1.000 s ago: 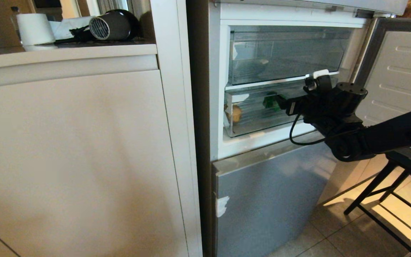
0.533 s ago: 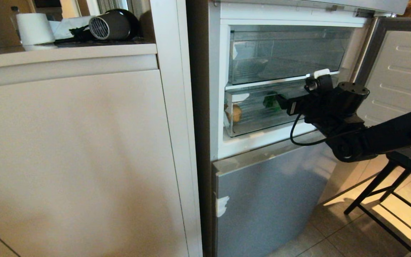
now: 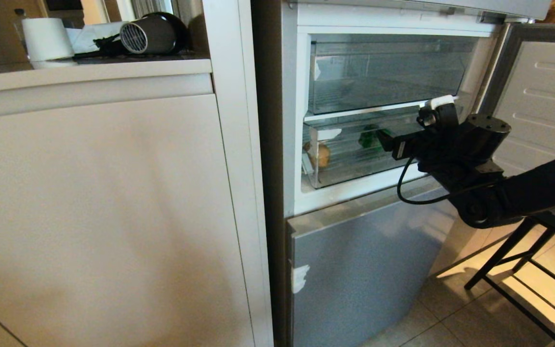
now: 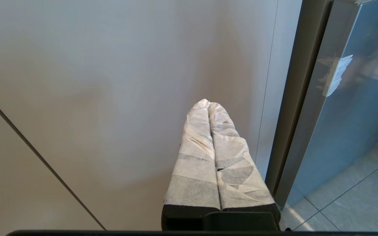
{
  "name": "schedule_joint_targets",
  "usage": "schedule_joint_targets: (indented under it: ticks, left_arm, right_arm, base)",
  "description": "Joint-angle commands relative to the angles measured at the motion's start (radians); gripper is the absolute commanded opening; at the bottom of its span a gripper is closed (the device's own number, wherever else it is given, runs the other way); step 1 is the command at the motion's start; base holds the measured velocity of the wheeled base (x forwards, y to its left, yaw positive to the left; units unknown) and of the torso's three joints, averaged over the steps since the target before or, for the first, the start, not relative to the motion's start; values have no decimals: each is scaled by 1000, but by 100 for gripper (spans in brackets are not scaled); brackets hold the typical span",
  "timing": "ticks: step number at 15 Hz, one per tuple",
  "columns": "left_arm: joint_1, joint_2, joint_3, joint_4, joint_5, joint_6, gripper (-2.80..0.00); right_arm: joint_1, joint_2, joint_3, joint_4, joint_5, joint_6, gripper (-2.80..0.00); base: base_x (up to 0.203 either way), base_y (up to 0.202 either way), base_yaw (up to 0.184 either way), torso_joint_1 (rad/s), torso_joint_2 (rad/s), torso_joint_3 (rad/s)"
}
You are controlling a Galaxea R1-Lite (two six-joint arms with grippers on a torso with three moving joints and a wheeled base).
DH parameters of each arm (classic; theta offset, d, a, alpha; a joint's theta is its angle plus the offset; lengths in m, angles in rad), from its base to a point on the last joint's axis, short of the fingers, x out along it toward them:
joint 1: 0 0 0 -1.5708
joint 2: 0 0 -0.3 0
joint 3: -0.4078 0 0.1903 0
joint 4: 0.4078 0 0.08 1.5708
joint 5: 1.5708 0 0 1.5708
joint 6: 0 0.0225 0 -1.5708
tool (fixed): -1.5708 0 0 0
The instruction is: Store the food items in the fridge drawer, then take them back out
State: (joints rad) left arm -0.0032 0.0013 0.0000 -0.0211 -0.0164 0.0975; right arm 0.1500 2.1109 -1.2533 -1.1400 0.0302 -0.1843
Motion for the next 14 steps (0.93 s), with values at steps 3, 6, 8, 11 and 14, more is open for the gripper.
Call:
schedule_joint_targets:
  ticks: [3,6,8,11,14]
  left_arm:
    - [0,0,11,0,0,1,-280]
    - [0,0,11,-2,0,1,-280]
    - [0,0,11,0,0,1,-280]
    - [0,0,11,0,0,1,-280]
    - [0,0,11,0,0,1,-280]
  right_arm:
    - [0,-69,89,-58,0,-1,0]
    - [-1,-122,132,-64,0,-1,0]
    - [0,-159,173,-64,0,-2,0]
    - [0,-226,265,-64,0,-3,0]
    - [2,-290,355,-64,0,-3,0]
  base:
    - [0,0,0,0,0,0]
    - [0,0,0,0,0,0]
    - [0,0,0,0,0,0]
    - [0,0,0,0,0,0]
    - [0,0,0,0,0,0]
